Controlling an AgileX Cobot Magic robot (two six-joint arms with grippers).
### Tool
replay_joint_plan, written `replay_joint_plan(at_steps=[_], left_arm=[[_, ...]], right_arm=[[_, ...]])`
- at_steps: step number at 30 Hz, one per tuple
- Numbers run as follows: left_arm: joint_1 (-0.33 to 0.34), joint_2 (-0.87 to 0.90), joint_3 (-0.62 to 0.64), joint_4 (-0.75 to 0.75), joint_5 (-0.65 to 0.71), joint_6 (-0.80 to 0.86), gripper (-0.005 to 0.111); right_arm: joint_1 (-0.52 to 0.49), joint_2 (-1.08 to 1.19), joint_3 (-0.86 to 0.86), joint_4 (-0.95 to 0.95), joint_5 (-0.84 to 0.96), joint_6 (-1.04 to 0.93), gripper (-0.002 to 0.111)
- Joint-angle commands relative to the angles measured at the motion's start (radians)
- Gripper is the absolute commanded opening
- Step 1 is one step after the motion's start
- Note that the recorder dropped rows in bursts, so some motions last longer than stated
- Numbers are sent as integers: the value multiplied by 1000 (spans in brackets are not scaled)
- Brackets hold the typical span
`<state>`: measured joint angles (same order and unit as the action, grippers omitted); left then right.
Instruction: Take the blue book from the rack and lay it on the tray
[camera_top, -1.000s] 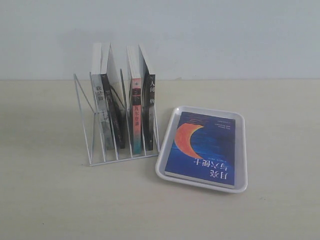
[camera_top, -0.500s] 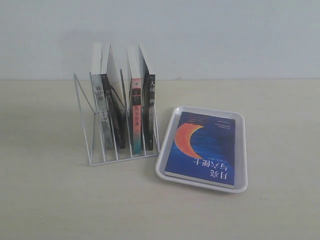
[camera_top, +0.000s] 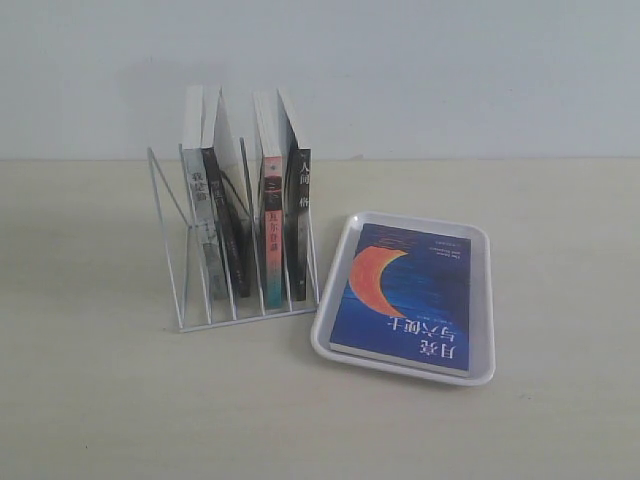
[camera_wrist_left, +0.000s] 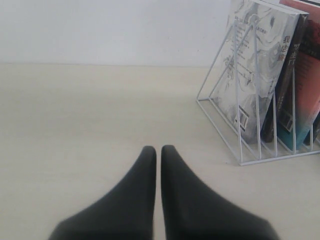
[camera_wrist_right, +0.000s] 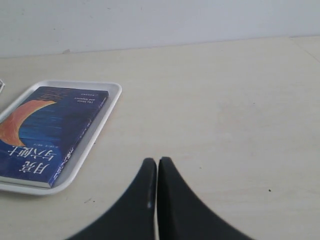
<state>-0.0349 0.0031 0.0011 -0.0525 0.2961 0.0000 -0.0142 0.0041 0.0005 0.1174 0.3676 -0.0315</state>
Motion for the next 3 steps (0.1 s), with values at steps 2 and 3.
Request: replay_joint_plan(at_steps=[2,3], left_arm=[[2,-3,-1,-4,-4,0,4],[2,-3,-1,-4,-4,0,4]], right_arm=[[0,-4,-1,1,-15,0,1],[0,-4,-1,1,-15,0,1]])
